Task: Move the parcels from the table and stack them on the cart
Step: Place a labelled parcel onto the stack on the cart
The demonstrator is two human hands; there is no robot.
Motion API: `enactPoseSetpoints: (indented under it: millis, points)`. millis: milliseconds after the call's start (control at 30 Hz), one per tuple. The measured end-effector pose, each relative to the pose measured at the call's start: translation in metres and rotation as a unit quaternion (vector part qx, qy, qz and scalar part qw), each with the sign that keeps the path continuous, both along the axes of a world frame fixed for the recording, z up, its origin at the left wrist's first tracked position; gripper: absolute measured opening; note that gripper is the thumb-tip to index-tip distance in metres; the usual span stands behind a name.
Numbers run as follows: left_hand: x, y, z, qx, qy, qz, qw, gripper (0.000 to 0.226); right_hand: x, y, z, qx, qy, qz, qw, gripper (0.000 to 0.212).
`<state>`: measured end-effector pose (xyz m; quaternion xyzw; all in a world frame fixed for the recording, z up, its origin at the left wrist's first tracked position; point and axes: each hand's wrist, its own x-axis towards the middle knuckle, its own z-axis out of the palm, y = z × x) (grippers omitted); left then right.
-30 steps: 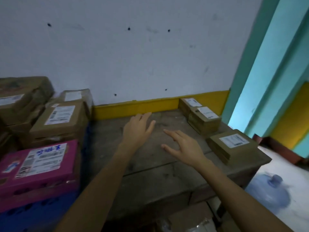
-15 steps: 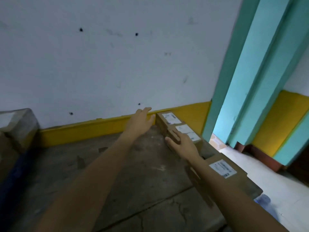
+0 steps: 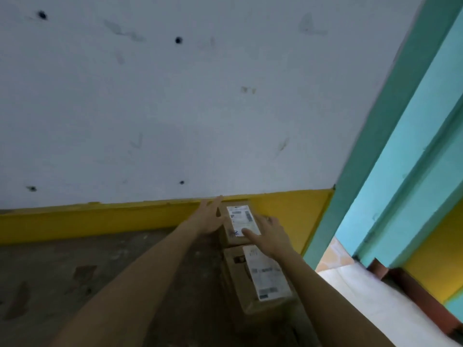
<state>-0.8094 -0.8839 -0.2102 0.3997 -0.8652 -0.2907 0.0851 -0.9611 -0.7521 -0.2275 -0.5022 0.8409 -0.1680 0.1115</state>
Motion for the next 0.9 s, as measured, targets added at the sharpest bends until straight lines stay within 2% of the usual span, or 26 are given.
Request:
enactPoseSetpoints:
  millis: [133,300,400,467,667,900]
  points:
    - [-0.044,-0.020,-0.035,0.043,-0.010,0.056,0.997,0.068,-0.041,-0.042,-0.027,0.025,-0.072,0.046,0.996,0.076]
    - [-0.083,-0.030,-0.071,0.101,0.002,0.087,0.991,0.065,-0.064,-0.073,-0.054,0.062,-0.169,0.052,0.982,0.090]
    - [-0.091,-0.030,-0.088,0.143,0.052,0.114,0.982,0.063,-0.069,-0.081,-0.070,0.048,-0.210,0.067,0.974,0.089]
    - [-0.094,-0.028,-0.092,0.141,0.100,0.133,0.976,0.063,-0.071,-0.084,-0.074,0.028,-0.236,0.074,0.968,0.089]
    - [-0.097,-0.018,-0.079,0.127,0.215,0.167,0.954,0.060,-0.077,-0.084,-0.058,-0.011,-0.229,0.093,0.969,0.087]
    - [-0.074,-0.001,-0.005,0.043,0.314,0.169,0.933,0.056,-0.050,-0.065,0.011,-0.160,-0.159,0.122,0.967,0.081]
